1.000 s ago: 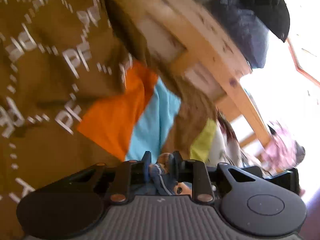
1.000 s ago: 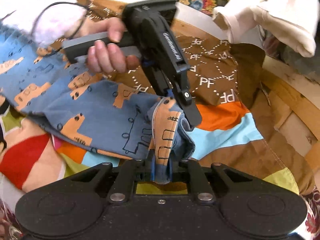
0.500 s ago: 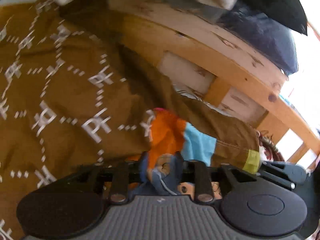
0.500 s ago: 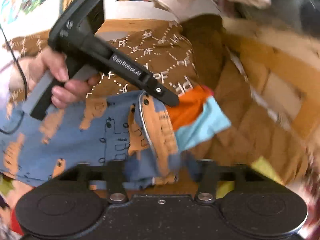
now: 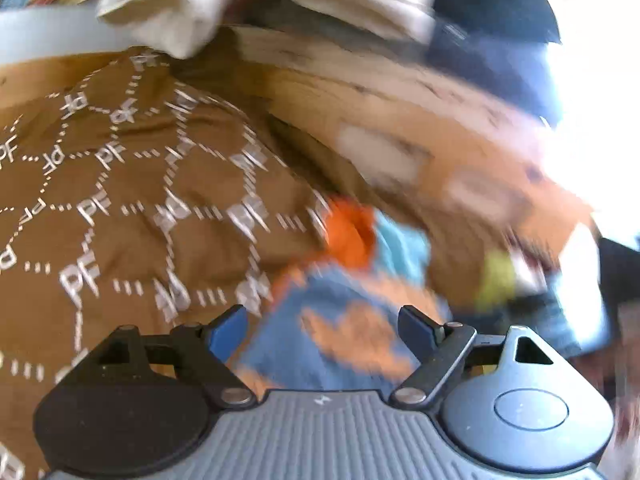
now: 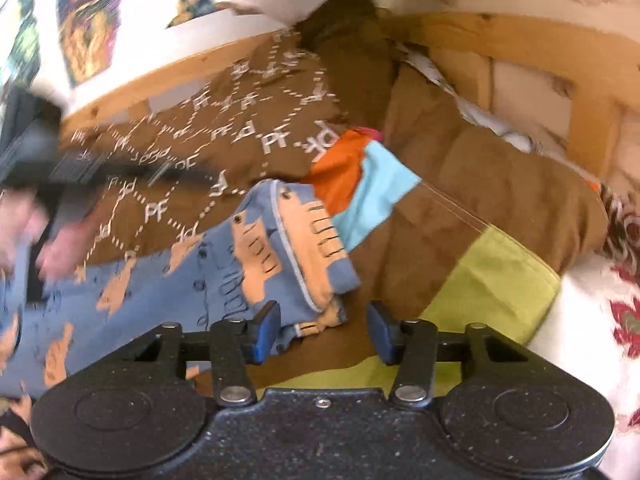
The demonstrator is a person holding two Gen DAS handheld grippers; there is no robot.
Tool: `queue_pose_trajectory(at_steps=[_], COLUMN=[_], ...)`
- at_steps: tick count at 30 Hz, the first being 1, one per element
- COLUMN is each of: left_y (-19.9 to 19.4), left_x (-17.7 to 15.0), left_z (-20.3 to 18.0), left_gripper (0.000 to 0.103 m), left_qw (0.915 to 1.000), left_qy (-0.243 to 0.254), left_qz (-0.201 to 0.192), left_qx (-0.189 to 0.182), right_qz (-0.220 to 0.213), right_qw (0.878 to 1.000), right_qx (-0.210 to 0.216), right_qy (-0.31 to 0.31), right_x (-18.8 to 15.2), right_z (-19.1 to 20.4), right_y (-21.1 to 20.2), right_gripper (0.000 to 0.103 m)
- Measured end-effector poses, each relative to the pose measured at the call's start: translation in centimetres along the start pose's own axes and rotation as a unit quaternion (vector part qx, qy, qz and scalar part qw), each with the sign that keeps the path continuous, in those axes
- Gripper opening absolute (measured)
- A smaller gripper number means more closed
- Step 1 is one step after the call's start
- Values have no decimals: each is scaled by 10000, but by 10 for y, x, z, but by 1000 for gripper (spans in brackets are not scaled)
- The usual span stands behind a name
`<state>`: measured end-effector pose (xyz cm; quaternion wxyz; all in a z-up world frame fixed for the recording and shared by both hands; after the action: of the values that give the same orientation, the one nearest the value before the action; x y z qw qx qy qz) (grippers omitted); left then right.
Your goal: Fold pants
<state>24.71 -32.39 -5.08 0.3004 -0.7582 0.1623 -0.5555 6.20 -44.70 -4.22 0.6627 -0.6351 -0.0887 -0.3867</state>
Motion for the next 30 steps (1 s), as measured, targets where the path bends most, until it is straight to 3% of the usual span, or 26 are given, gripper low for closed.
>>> queue_pose_trajectory(at_steps=[1,5,6,7,10,14,21,27,29,30], left_y=[-4,-9,-8,-8,-7,-13,-34,-27,-27,-29], left_x=[-14,-58,-68,-75,-89,-89,-81,-91,-85,-78], left_z=[-8,-38,-43,-46,-48,-47,-50,-41,-37,-34], left_gripper=[86,84,77,61,31,3,0,1,6,18], left_qw=[9997,9958,9940,9919,9860,9886,9888,9834,9854,9878], left_qy=[184,608,719,840,1110,768,762,699,592,521], left_qz=[135,688,827,947,1134,1249,1277,1674,1595,1465], left_qx=[-10,-76,-24,87,501,332,115,44,-93,-124], right_qz=[10,15,4,-5,-40,-108,-96,262,398,409], right_qw=[9999,9981,9976,9973,9974,9976,9973,9972,9964,9961], right_qx=[26,162,177,170,106,60,105,177,118,111], right_qy=[131,590,672,718,708,676,720,684,735,768], right_x=[2,10,11,13,16,18,22,7,3,2], right_z=[-4,-16,-18,-19,-19,-17,-15,-9,-11,-13], right_y=[2,7,6,7,8,5,-3,0,6,6], right_gripper=[38,30,26,21,16,14,10,11,20,26])
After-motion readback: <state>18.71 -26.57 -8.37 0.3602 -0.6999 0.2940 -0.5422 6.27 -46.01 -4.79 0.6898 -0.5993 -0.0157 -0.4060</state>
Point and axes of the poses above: each gripper's, at about its wrist camera, not at the fingertips, and y roughly the way its jaws point, z to its left, x to its top, the point moved 8 cm from there along y, roughly the way its jaws point, and after that the axes turned 6 degrees about z, right-handed, at the moved point
